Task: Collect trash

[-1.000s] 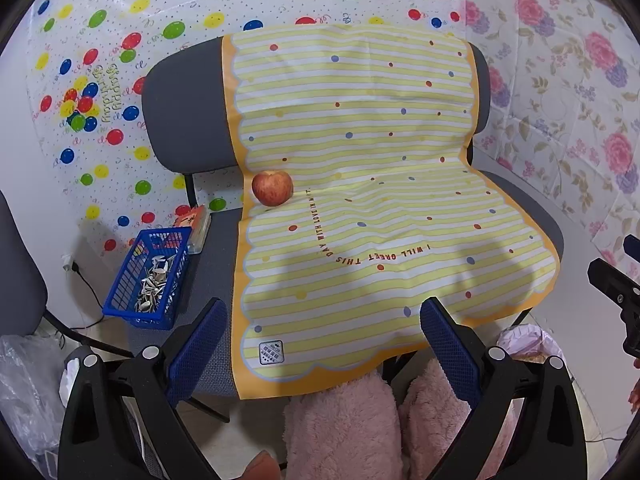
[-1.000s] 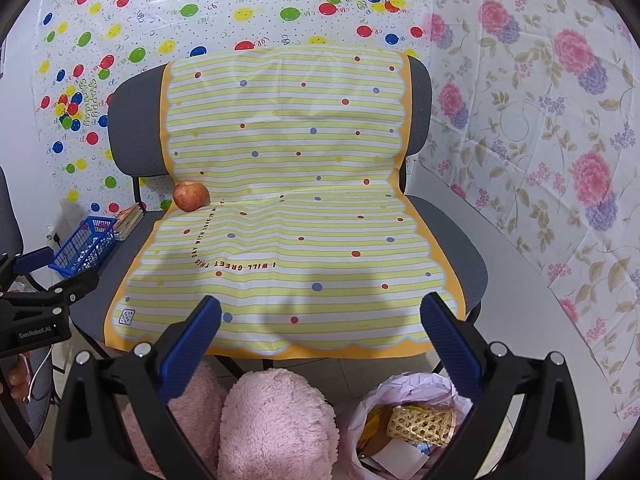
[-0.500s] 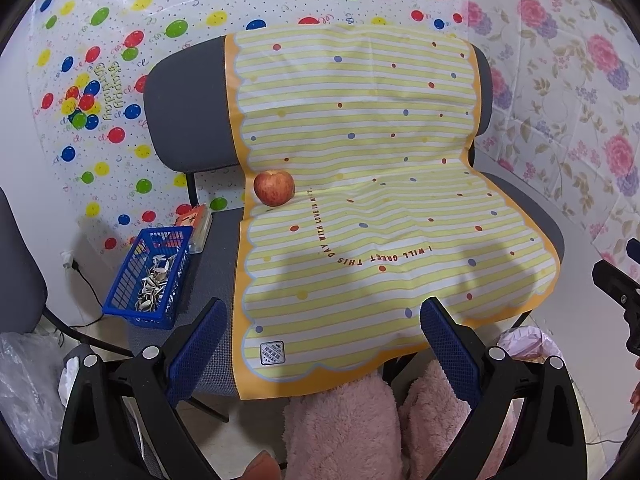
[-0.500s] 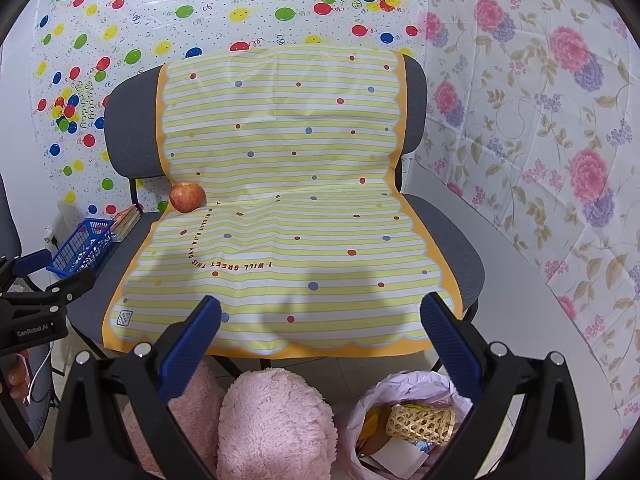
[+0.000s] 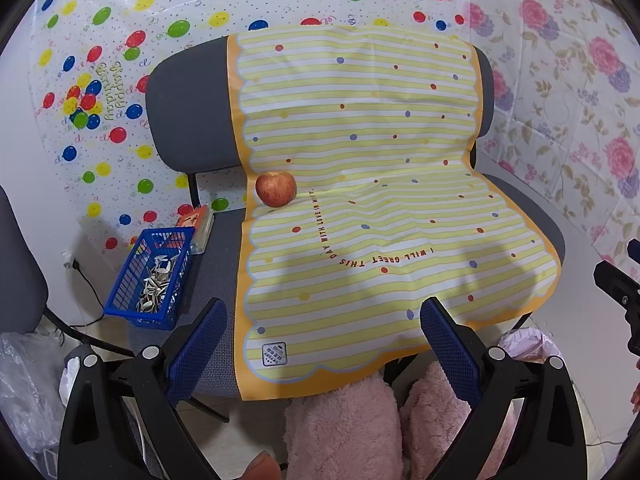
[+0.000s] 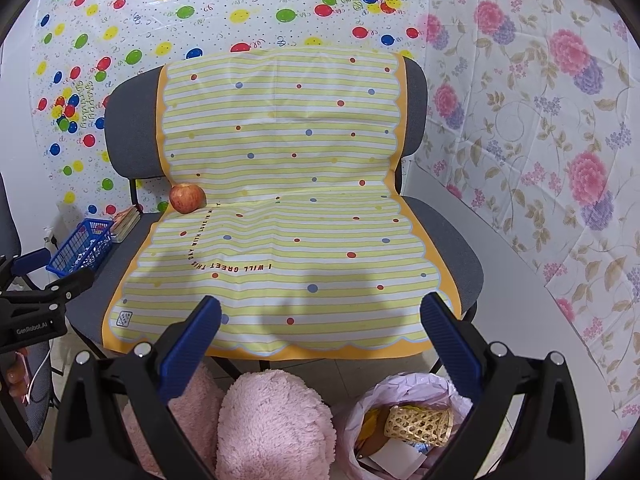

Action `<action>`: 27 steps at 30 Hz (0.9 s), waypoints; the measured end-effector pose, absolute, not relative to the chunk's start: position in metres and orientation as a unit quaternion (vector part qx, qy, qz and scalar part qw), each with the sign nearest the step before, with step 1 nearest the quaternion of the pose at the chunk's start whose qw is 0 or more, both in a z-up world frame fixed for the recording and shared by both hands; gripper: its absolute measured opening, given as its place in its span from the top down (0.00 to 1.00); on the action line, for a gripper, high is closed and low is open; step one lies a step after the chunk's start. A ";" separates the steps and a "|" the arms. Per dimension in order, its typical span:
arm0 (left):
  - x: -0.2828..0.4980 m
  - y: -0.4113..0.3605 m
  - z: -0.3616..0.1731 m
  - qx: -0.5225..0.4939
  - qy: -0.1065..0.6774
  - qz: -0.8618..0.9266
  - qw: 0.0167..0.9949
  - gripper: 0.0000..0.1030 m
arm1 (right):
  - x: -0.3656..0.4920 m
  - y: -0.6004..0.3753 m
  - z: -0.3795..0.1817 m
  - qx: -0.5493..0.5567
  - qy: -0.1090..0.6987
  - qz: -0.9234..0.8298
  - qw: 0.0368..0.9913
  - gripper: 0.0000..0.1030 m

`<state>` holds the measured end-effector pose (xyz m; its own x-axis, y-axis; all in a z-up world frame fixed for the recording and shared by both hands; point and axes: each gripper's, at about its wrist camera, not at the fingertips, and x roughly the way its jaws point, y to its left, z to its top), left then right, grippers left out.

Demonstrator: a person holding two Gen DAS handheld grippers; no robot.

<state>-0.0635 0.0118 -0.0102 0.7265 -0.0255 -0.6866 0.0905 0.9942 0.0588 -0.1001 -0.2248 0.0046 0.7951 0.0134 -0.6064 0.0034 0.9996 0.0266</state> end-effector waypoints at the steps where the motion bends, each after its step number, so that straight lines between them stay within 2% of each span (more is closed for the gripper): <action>1: -0.063 0.012 -0.010 0.043 0.369 -0.031 0.928 0.07 | -0.100 -0.225 0.005 0.013 0.320 0.002 0.947 0.05; 27: -0.062 0.012 -0.011 0.043 0.370 -0.034 0.927 0.07 | -0.103 -0.234 0.001 0.016 0.320 -0.001 0.947 0.05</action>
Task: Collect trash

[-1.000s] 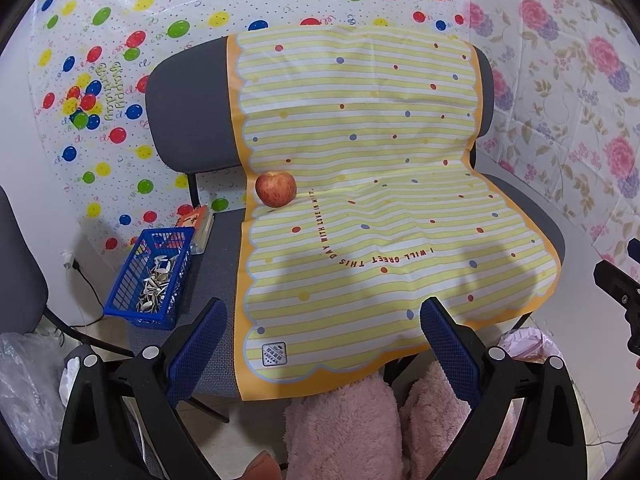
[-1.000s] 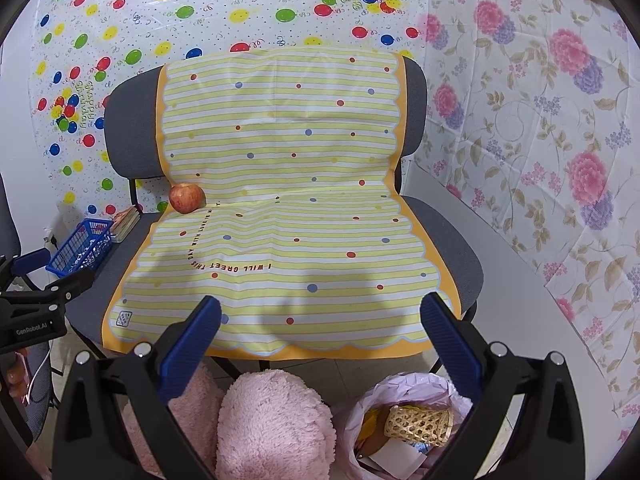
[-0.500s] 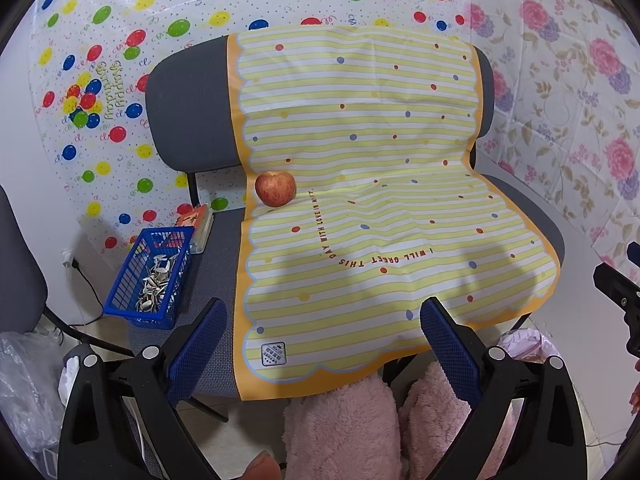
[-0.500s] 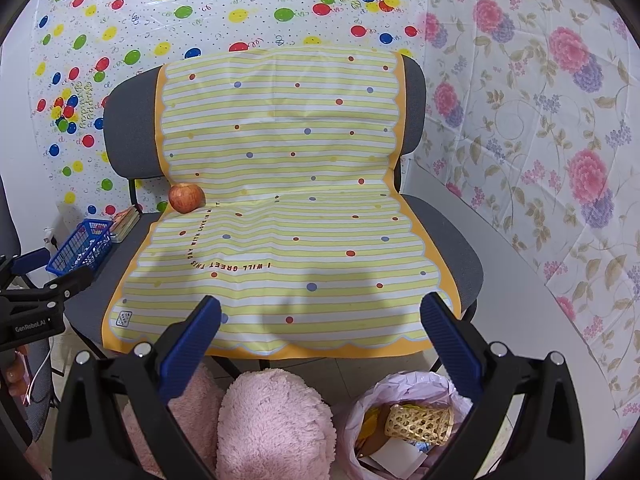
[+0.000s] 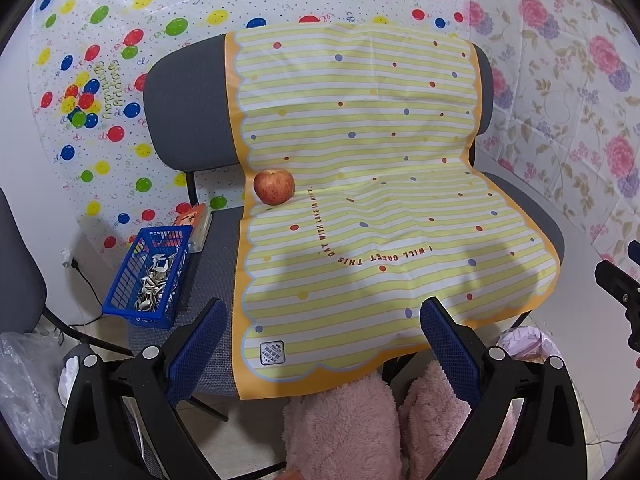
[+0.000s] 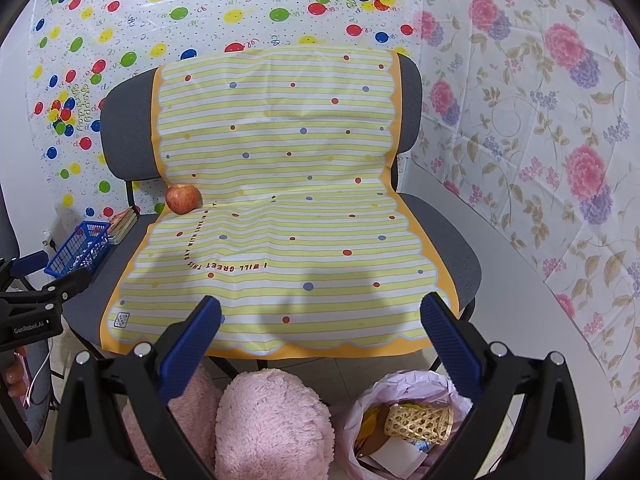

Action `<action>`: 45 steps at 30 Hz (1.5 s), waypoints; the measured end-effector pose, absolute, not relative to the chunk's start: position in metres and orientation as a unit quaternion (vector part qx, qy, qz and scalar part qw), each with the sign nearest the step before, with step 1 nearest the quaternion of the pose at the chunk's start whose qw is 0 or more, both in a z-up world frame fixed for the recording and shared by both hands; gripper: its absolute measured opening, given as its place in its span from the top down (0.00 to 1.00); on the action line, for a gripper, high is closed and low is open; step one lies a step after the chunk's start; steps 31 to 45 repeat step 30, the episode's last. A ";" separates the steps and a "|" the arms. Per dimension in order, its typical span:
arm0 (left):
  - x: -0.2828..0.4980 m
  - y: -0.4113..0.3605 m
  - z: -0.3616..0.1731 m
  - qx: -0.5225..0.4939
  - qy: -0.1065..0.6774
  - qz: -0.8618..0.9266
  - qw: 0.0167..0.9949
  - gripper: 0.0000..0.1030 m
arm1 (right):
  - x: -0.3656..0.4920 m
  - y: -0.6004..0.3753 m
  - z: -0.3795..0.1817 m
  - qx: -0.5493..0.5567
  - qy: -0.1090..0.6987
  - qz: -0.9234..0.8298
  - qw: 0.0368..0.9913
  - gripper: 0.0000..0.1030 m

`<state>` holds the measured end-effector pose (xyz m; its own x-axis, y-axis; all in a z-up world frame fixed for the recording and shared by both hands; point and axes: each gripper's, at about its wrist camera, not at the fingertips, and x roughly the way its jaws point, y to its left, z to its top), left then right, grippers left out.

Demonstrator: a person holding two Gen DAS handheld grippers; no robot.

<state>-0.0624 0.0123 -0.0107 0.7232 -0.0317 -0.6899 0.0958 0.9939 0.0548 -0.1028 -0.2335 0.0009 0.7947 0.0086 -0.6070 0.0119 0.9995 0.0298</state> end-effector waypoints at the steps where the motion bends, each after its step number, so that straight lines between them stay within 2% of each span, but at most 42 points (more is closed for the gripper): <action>1: -0.063 0.012 -0.011 0.043 0.371 -0.034 0.927 0.07 | -0.103 -0.234 0.001 0.016 0.321 -0.002 0.947 0.05; 22: -0.057 0.012 -0.018 0.042 0.358 -0.029 0.932 0.07 | -0.092 -0.240 -0.008 0.034 0.329 -0.011 0.944 0.05; 30: -0.012 0.018 -0.056 0.019 0.420 -0.017 0.907 0.07 | -0.059 -0.249 -0.032 0.047 0.352 -0.014 0.935 0.05; 45: -0.012 0.018 -0.056 0.019 0.420 -0.017 0.907 0.07 | -0.059 -0.249 -0.032 0.047 0.352 -0.014 0.935 0.05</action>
